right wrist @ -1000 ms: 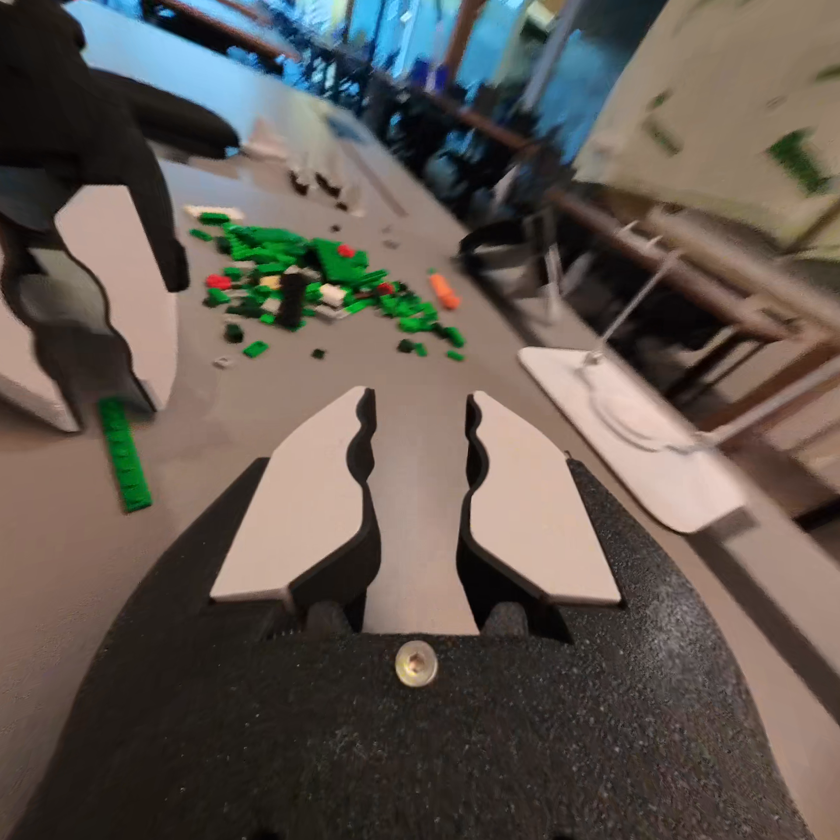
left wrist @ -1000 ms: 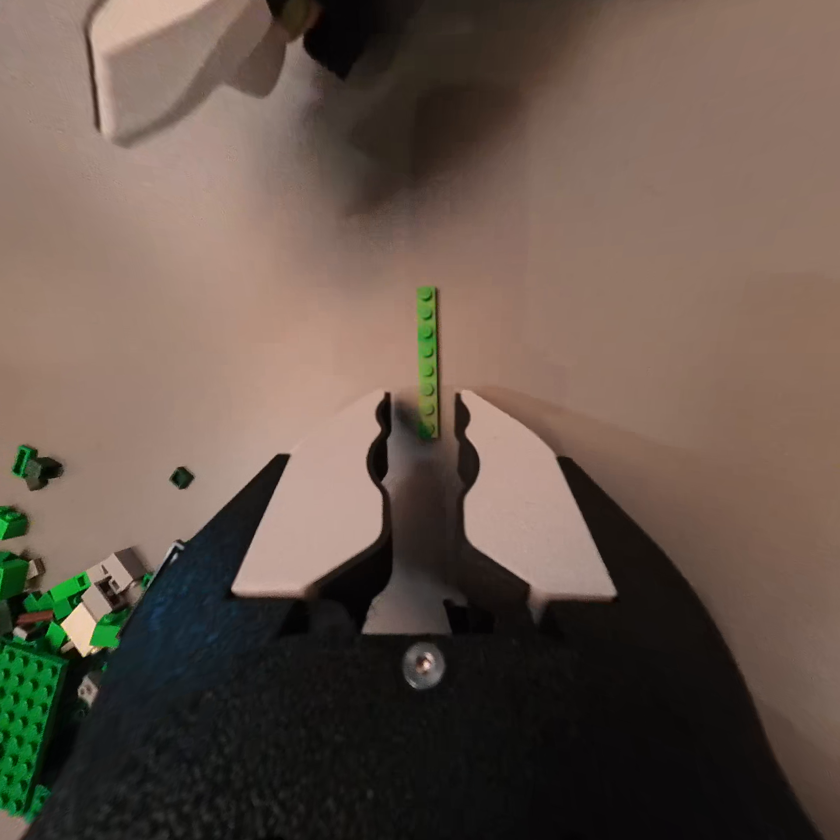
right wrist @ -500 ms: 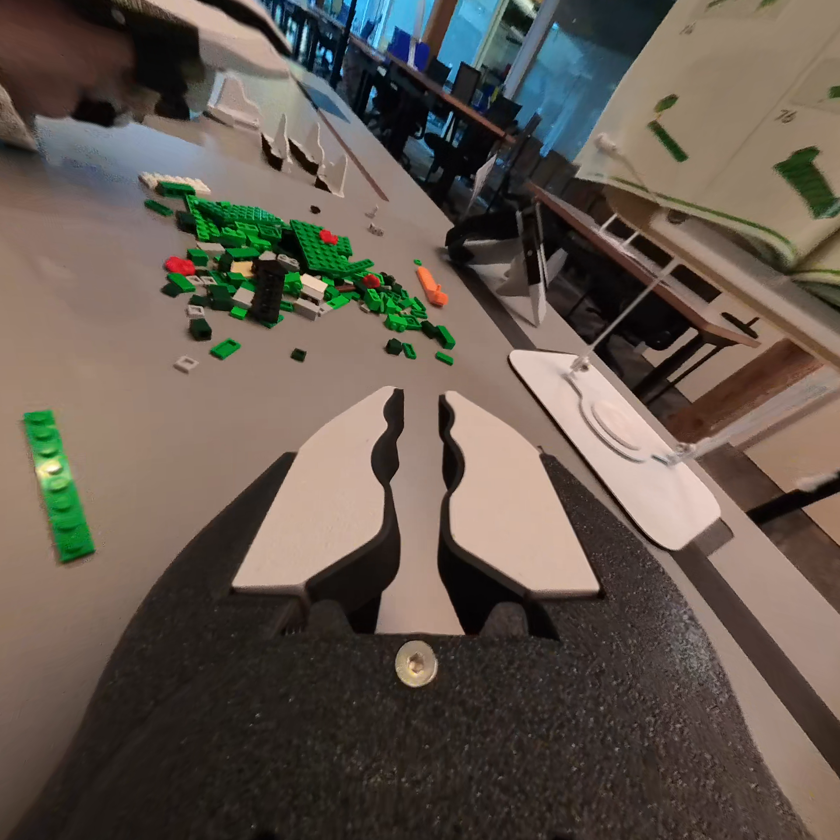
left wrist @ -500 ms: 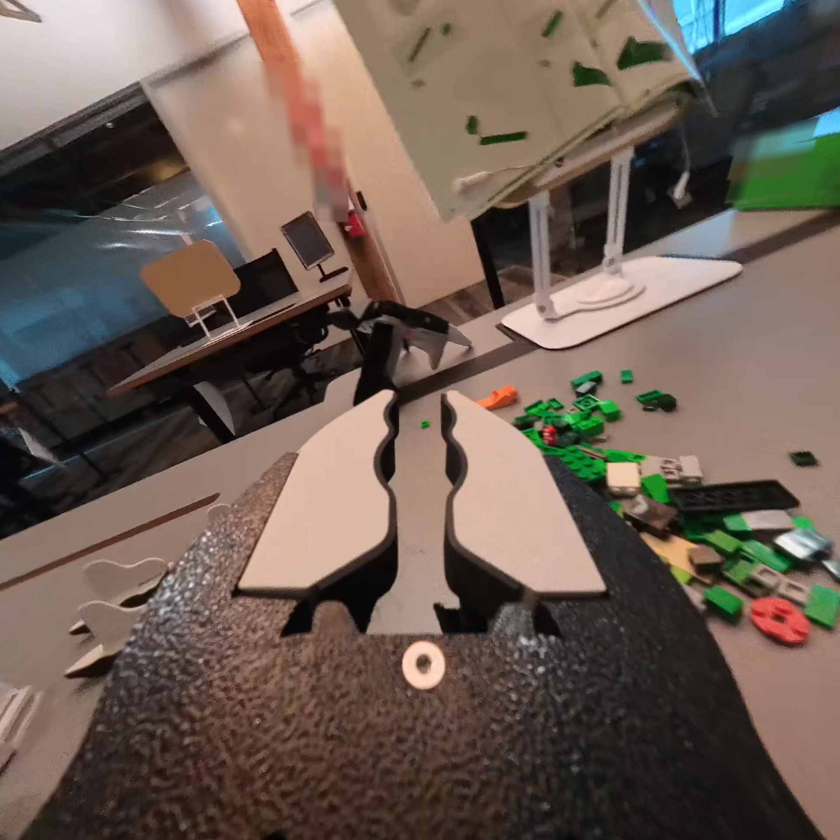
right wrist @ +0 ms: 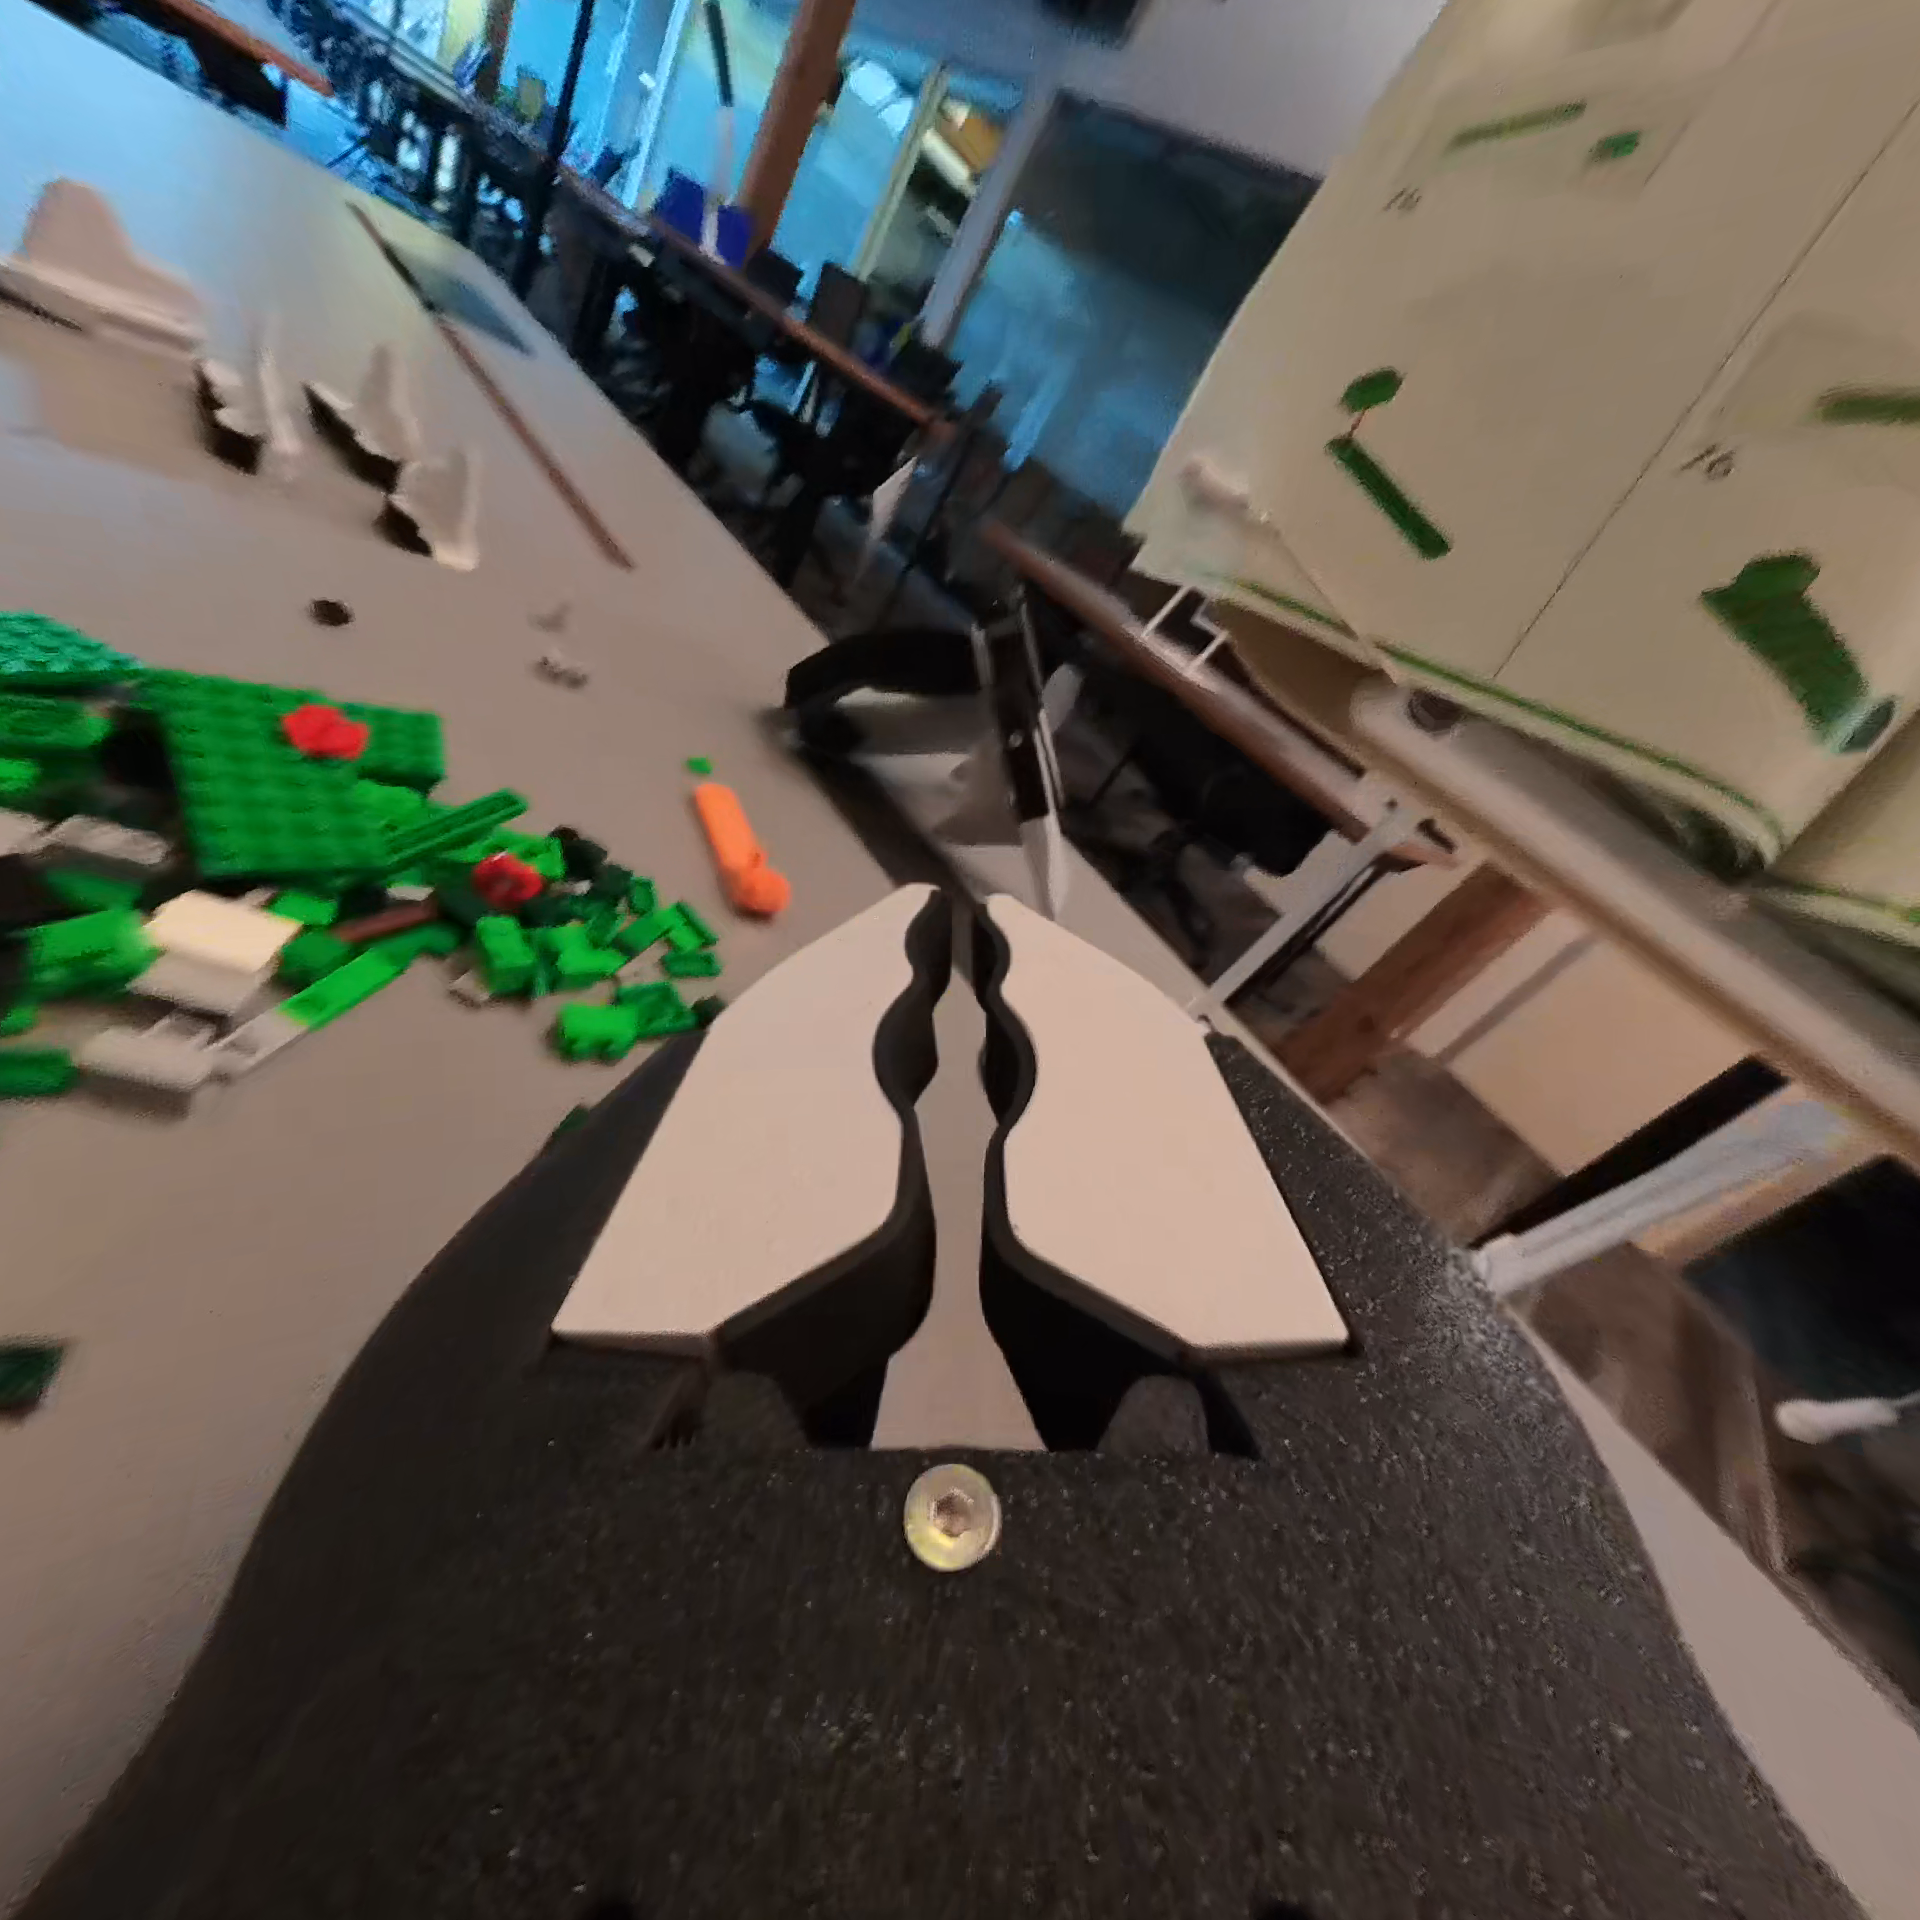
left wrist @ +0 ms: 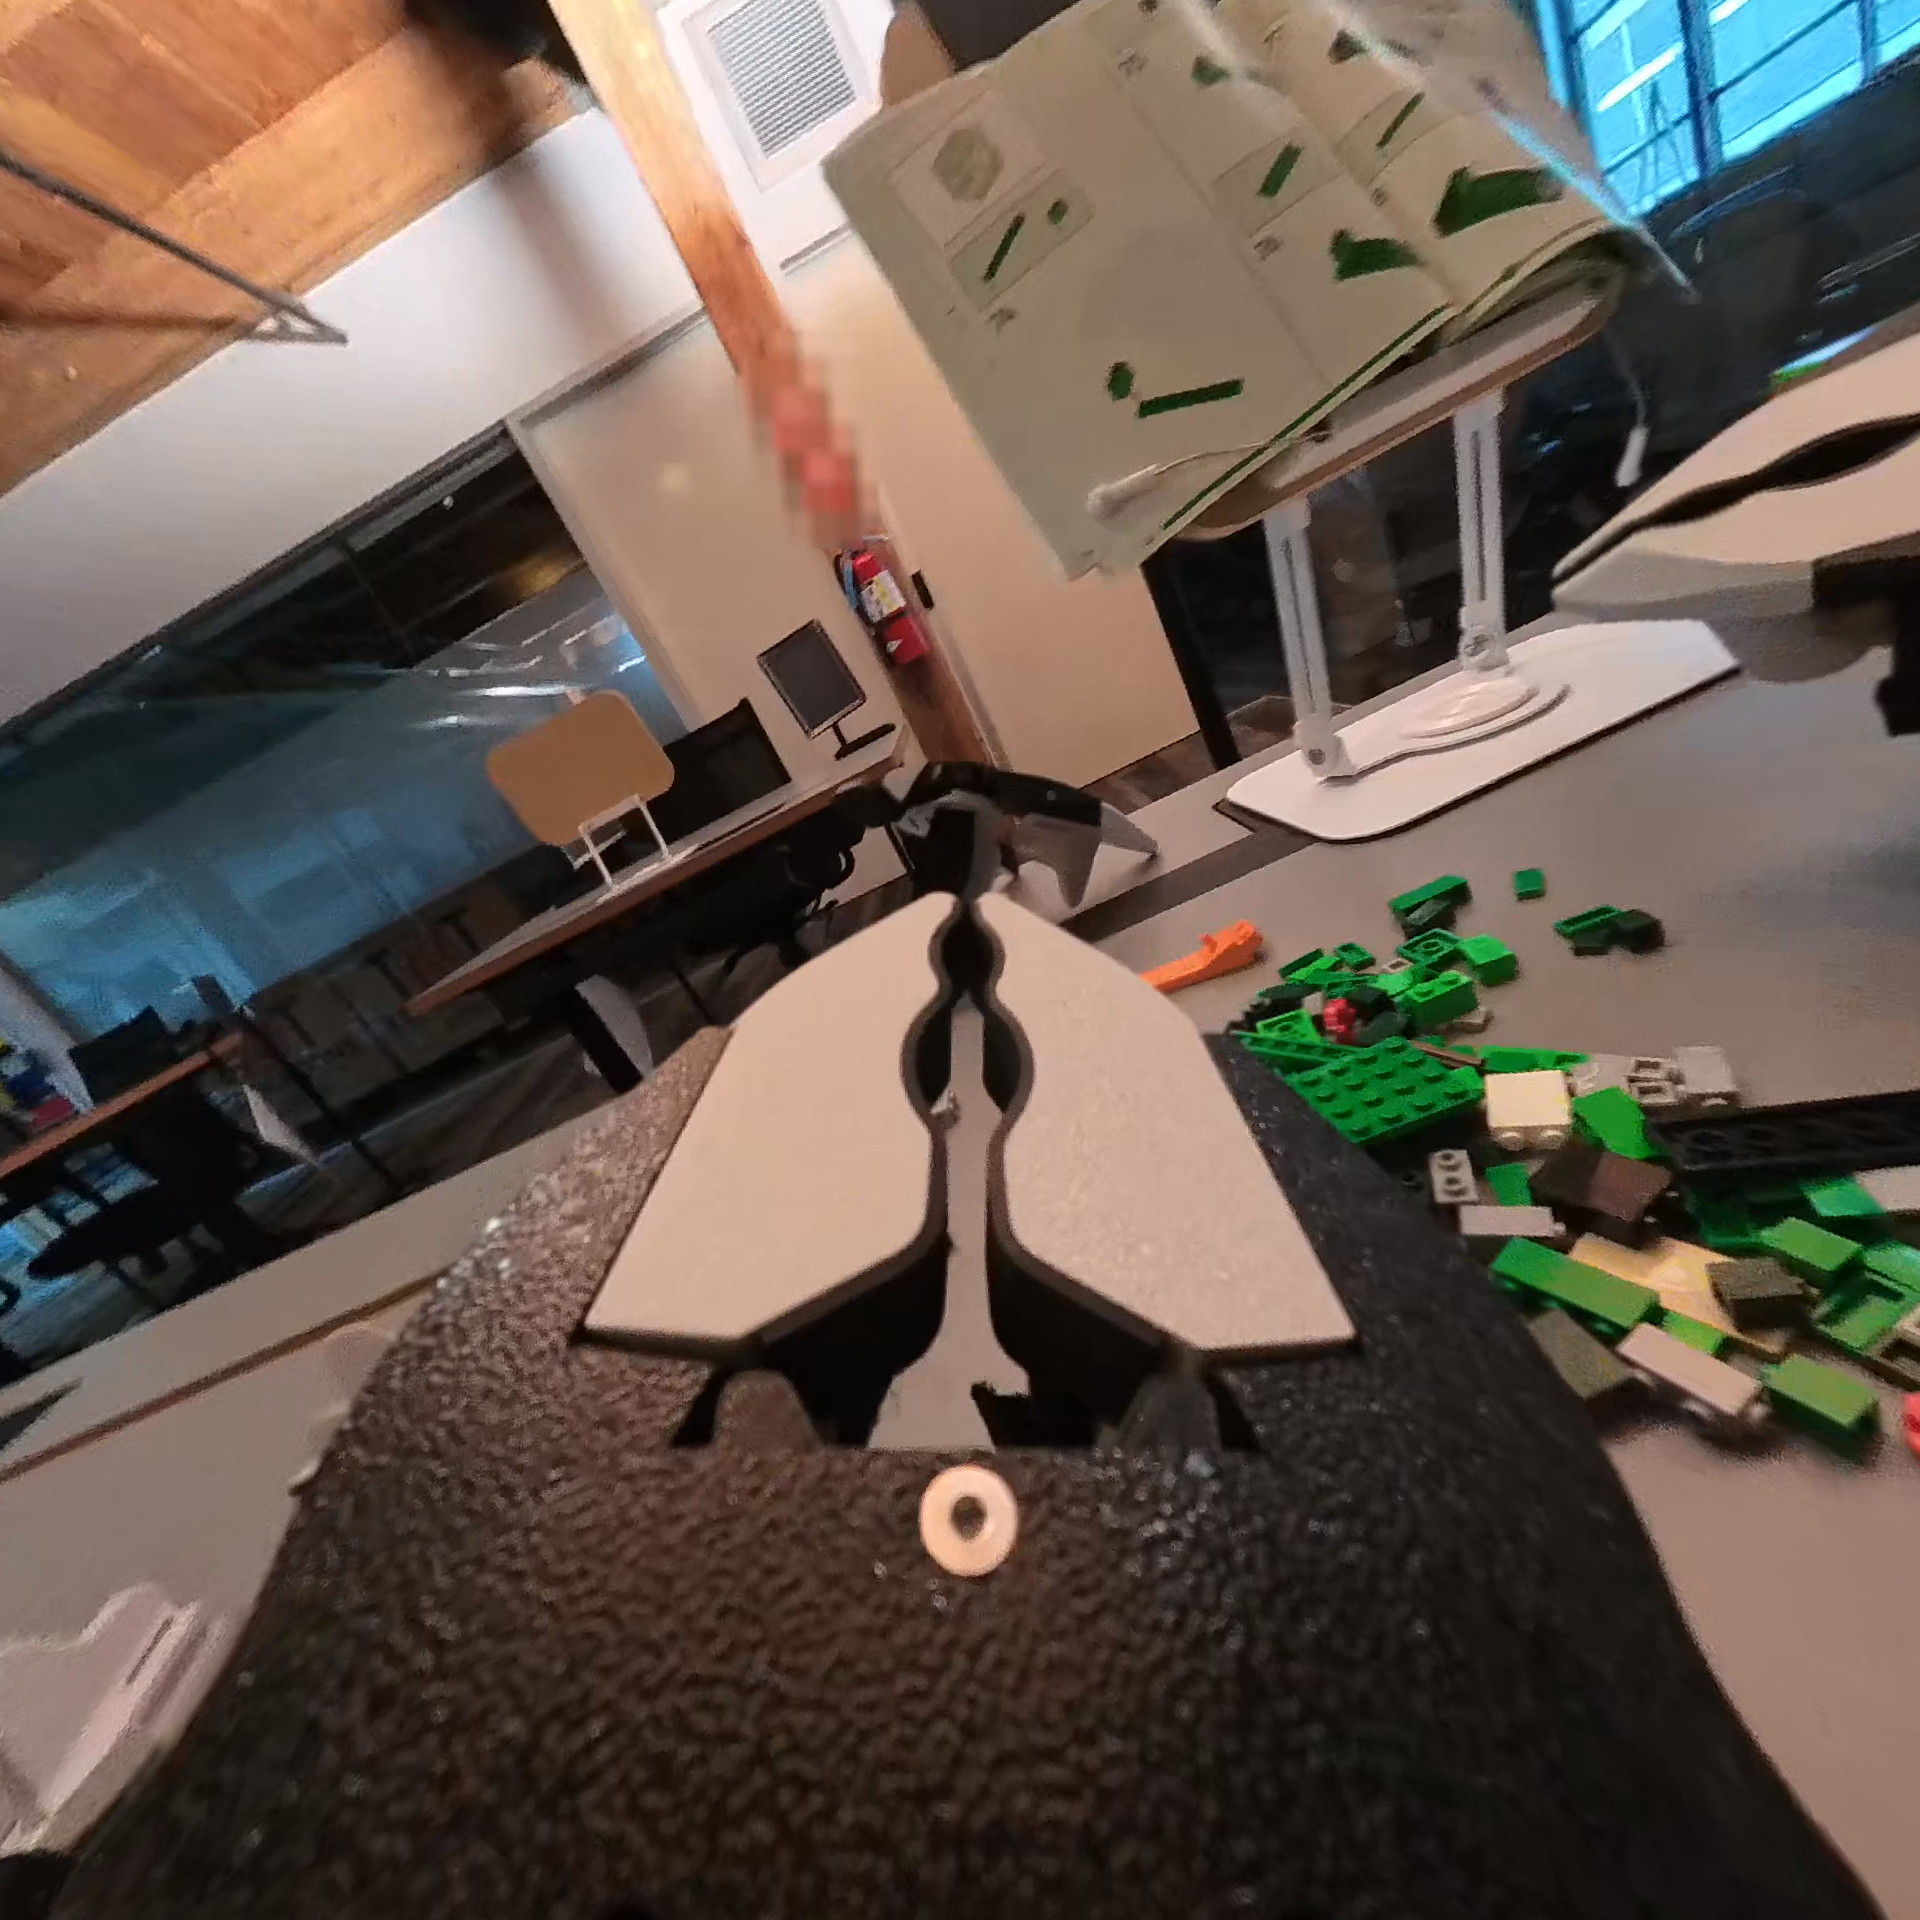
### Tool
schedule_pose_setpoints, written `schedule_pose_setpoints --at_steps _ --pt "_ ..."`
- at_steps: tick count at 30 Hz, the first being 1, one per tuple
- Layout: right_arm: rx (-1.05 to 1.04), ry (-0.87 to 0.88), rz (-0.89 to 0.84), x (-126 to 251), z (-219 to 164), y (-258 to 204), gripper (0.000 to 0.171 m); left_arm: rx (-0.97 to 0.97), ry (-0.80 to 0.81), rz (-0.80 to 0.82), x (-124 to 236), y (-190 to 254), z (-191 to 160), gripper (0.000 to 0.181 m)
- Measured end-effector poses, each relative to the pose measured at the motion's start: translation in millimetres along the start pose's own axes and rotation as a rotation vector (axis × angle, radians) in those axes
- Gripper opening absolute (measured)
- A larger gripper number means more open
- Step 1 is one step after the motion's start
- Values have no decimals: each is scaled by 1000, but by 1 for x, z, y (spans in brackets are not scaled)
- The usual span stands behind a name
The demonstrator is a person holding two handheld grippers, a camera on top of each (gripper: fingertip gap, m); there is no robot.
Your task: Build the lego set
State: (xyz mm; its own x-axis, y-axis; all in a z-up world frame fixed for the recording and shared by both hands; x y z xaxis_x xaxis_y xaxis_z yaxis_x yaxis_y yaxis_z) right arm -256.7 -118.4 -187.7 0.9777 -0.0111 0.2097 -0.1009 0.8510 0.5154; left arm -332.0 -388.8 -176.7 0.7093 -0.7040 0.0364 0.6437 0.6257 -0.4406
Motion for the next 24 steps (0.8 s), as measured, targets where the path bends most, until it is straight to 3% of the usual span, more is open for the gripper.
schedule_pose_setpoints --at_steps 4,9,13,24 --pt "41 -59 29 -27 0 -1 0 133 -33 -9 -4 -12 -9 0" --pt "-15 -154 365 -35 -10 -4 0 212 -41 -19 -5 -19 -13 0" --pt "-54 -150 481 -27 -12 -2 0 220 -39 -21 -4 -20 -13 0" --pt "5 -37 223 -1 -9 -6 0 257 -22 -50 -4 -23 -15 0"
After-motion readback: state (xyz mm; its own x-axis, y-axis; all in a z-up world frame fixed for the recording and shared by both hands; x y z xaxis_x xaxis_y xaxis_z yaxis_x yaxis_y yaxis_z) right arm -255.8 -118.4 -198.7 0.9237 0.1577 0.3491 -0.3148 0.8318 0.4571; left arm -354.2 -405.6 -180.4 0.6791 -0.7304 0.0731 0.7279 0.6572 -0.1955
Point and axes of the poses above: each gripper's, where its closed fingertips meet, x back along the fingers, z out of its top, y = z × x across the jaws, the point moved 8 cm from there along x, back along the fingers, and after that the axes turned 14 degrees about -y, right-handed, at the moved point
